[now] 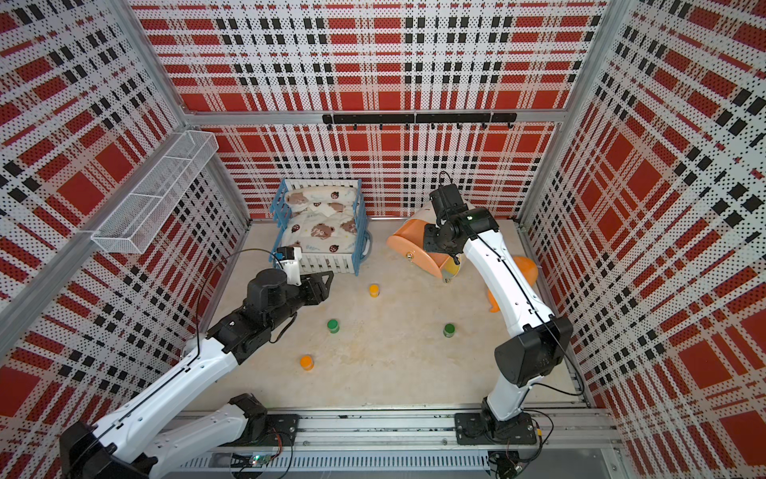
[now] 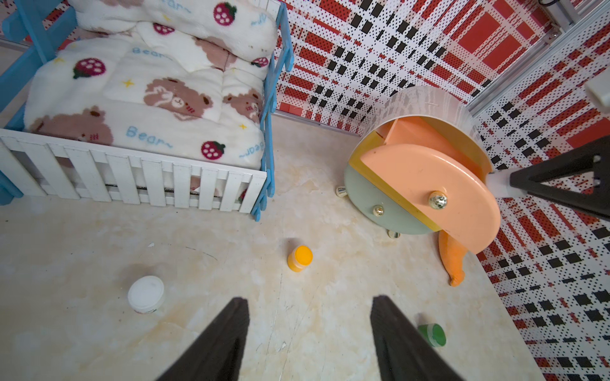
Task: Put the paint cans in the drawer according to color
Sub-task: Place the paint can in the drawer.
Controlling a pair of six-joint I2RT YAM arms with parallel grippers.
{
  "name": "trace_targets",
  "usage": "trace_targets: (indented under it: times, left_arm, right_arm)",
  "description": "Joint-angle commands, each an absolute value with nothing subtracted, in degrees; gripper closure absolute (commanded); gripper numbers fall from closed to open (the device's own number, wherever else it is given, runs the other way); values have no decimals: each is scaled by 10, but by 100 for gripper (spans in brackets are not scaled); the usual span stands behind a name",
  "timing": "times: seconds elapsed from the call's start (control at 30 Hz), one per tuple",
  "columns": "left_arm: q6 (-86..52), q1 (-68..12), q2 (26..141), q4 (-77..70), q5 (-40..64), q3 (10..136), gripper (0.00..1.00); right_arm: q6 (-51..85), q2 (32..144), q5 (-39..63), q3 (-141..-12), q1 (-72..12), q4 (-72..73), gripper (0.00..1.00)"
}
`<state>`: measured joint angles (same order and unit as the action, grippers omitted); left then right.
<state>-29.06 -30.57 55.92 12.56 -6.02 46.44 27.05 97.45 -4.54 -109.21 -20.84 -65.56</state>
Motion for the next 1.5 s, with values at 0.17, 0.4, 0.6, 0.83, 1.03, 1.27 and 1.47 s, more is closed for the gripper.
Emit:
trace_targets:
  times: [0.17, 0.4, 0.6, 0.83, 1.03, 1.27, 1.47]
  left_arm:
    - [-280, -302, 557, 135, -57, 484, 36]
    - [-279, -301, 559, 135, -58, 483, 35]
    - [-279, -301, 565, 135, -56, 484, 35]
    - [-277, -299, 570, 135, -61, 481, 35]
    - [-277, -294, 571, 135, -60, 479, 35]
    - [-274, -287, 573, 135, -60, 483, 35]
    - [-273, -270, 579, 136, -57, 485, 35]
  right_arm:
    - [258, 997, -37, -1093, -194, -627, 81]
    - [256, 1014, -33, -1095, -190, -620, 81]
    - [252, 1027, -37, -1095, -188, -621, 81]
    - [250, 1031, -32, -1095, -186, -619, 74]
    - [244, 1017, -29, -1103, -187, -625, 54]
    - [229, 978, -23, -1127, -186, -645, 43]
    - [209, 917, 5, -1128, -186, -651, 43]
